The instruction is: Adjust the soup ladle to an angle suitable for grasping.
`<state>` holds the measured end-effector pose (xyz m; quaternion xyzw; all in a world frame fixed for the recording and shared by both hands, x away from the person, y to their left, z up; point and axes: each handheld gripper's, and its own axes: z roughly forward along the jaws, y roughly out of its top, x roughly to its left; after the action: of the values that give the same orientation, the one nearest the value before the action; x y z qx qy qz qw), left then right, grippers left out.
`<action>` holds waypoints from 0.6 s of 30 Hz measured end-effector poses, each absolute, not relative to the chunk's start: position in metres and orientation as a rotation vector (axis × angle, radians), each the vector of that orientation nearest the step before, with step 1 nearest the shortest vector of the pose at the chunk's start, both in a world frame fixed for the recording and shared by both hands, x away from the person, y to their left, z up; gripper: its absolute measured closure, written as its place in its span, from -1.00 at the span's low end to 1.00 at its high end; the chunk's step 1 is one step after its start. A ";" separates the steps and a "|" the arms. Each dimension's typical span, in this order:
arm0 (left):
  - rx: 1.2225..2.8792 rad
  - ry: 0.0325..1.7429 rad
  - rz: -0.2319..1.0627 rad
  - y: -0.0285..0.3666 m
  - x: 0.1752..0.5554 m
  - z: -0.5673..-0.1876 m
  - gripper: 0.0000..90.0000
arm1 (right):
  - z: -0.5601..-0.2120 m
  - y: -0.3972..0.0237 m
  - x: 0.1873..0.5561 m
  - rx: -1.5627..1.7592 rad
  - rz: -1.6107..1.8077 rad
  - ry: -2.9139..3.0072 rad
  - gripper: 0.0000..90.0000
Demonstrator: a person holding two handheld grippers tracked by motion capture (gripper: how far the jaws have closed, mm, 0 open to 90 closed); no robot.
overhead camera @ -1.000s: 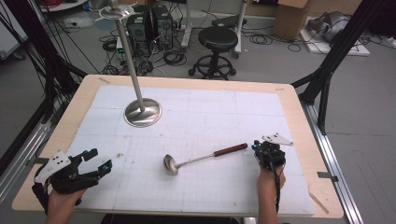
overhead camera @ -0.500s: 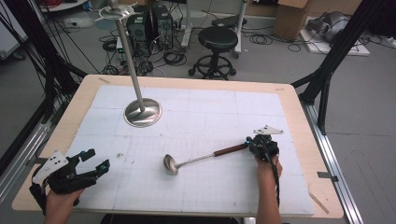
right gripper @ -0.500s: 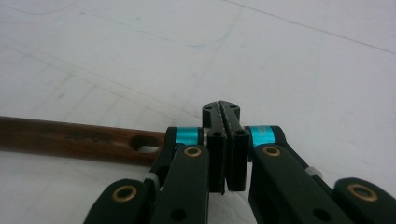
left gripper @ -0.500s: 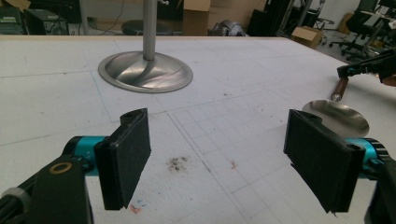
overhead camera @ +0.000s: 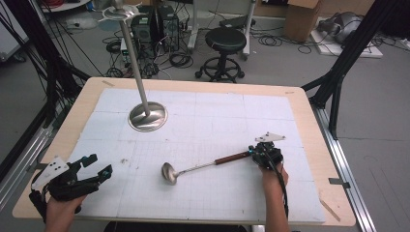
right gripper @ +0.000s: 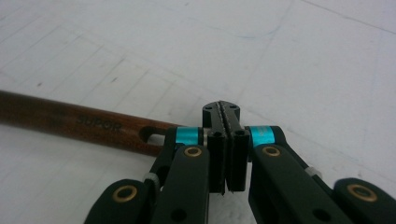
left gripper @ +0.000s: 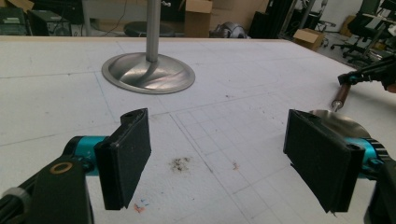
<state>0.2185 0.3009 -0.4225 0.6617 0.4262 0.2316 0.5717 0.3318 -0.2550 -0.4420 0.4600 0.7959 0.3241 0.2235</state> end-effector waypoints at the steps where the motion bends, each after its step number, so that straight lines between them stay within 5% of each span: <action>1: 1.552 1.000 0.544 0.301 0.218 -0.423 -0.48 | -0.442 -0.253 0.331 1.261 0.887 2.206 0.98; 18: 1.547 1.011 0.554 0.303 0.218 -0.422 -0.48 | -0.445 -0.221 0.311 1.271 0.978 2.229 0.99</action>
<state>0.2184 0.3030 -0.4222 0.6591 0.4306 0.2361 0.5696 0.3106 -0.2209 -0.4449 0.4539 0.7959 0.3492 0.1964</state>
